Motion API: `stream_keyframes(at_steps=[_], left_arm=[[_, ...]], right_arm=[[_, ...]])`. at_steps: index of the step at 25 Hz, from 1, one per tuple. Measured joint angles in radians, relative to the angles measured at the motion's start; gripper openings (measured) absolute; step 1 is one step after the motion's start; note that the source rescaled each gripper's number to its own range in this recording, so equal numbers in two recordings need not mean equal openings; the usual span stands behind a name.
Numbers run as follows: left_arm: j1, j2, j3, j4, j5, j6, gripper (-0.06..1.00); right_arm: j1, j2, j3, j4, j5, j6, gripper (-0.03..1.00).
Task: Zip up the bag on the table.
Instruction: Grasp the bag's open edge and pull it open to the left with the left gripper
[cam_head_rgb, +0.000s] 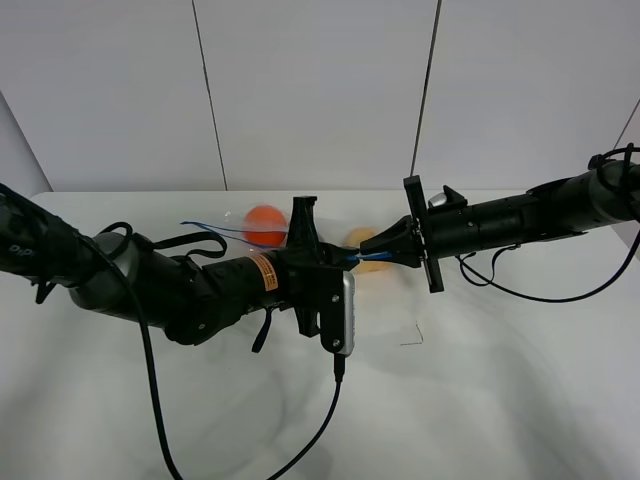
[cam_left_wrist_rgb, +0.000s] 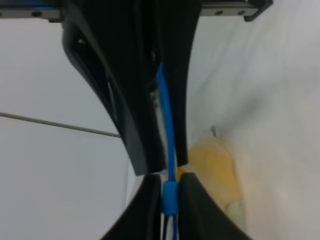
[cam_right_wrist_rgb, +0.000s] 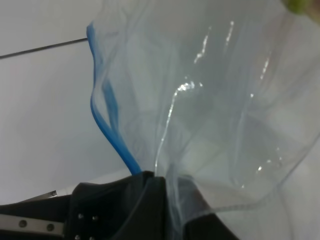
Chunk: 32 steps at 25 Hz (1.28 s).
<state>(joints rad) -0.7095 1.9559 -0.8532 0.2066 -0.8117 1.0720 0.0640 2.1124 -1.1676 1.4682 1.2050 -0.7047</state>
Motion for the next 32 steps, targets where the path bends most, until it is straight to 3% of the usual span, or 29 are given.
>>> stream_keyframes(at_steps=[3, 13, 25, 32], left_arm=[[-0.001, 0.000, 0.000, 0.002, 0.023, 0.000, 0.00], [0.003, -0.053, 0.053, 0.002, 0.035, 0.000, 0.00], [0.089, -0.071, 0.065, 0.015, 0.045, 0.000, 0.00], [0.193, -0.071, 0.065, 0.018, 0.053, 0.000, 0.00]], right_arm=[[0.000, 0.000, 0.000, -0.007, -0.002, 0.000, 0.00], [0.010, 0.000, 0.000, -0.017, 0.023, 0.000, 0.00], [0.011, 0.000, 0.000, 0.013, 0.007, -0.016, 0.00], [0.011, 0.000, 0.000, 0.023, -0.008, -0.016, 0.00]])
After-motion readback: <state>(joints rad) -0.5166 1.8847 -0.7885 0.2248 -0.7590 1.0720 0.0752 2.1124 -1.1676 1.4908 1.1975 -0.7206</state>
